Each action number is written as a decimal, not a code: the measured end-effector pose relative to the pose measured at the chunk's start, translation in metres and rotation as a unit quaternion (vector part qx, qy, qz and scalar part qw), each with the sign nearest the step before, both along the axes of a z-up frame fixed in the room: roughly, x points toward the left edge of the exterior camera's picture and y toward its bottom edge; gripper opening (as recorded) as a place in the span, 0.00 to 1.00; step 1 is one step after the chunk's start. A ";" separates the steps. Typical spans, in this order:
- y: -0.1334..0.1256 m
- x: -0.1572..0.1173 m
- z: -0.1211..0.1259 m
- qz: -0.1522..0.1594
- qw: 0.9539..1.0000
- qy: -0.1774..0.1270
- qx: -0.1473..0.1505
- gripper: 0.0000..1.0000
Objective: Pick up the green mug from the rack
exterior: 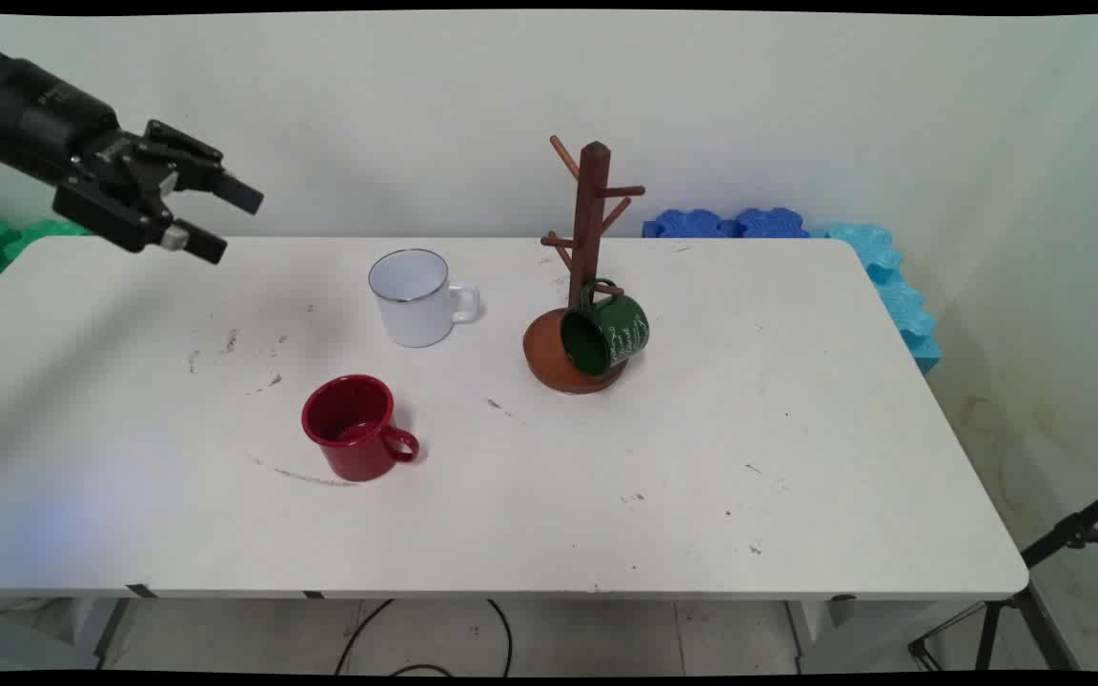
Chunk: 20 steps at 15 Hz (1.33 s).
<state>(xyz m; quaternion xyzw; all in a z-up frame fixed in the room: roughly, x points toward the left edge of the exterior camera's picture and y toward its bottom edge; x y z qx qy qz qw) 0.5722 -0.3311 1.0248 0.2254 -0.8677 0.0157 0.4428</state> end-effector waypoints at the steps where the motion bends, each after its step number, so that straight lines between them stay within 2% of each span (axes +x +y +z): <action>1: 0.000 0.000 -0.001 0.007 1.000 0.003 -0.003 1.00; 5: -0.010 -0.016 -0.007 0.041 0.999 0.004 -0.008 1.00; 7: -0.020 -0.034 -0.008 0.062 0.998 0.008 -0.007 1.00; 11: -0.039 -0.087 -0.014 0.098 0.995 0.024 -0.003 1.00; 16: -0.054 -0.154 -0.038 0.143 0.989 0.032 0.016 1.00; 20: -0.058 -0.207 -0.075 0.192 0.980 0.033 0.037 1.00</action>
